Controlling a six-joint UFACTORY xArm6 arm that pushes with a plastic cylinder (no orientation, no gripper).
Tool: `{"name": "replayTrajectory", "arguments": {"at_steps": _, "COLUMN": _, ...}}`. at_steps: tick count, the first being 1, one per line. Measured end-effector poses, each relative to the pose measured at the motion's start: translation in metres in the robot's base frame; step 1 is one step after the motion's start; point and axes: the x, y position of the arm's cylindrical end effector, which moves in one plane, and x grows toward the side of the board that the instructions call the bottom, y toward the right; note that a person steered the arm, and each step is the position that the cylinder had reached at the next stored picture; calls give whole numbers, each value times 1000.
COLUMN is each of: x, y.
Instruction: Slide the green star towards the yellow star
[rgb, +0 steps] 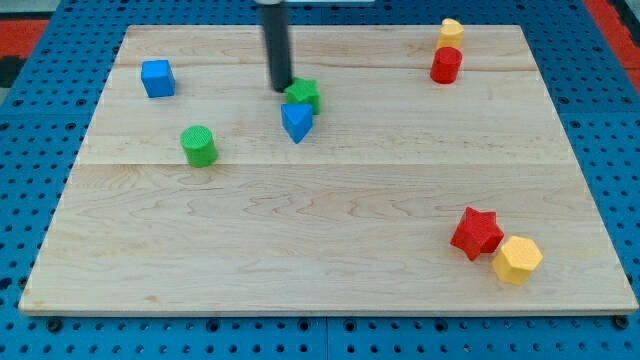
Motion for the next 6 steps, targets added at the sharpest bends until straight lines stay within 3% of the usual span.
{"name": "replayTrajectory", "arguments": {"at_steps": 1, "x": 12, "y": -43}}
{"name": "replayTrajectory", "arguments": {"at_steps": 2, "x": 42, "y": -45}}
{"name": "replayTrajectory", "arguments": {"at_steps": 3, "x": 42, "y": 40}}
{"name": "replayTrajectory", "arguments": {"at_steps": 6, "x": -30, "y": 128}}
